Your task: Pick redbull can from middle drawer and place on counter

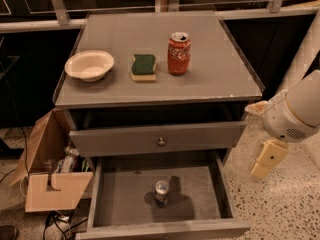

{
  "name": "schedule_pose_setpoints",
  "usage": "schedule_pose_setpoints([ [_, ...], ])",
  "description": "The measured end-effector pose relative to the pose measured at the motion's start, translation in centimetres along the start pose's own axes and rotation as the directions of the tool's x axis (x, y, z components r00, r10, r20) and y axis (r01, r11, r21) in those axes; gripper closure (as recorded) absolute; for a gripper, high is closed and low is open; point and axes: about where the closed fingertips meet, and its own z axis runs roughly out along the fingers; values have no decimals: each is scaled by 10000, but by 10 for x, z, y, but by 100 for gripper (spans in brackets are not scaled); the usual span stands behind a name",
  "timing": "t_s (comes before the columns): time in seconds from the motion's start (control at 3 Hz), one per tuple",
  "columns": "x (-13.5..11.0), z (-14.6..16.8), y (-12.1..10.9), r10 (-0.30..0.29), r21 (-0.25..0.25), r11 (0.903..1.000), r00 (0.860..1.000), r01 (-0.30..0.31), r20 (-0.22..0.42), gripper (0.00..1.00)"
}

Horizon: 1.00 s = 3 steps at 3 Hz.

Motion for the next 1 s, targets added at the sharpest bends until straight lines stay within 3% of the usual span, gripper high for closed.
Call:
schedule_pose_setpoints([
  [1.0,48,107,21,450,-1231,9913,9987,-474,-220,0],
])
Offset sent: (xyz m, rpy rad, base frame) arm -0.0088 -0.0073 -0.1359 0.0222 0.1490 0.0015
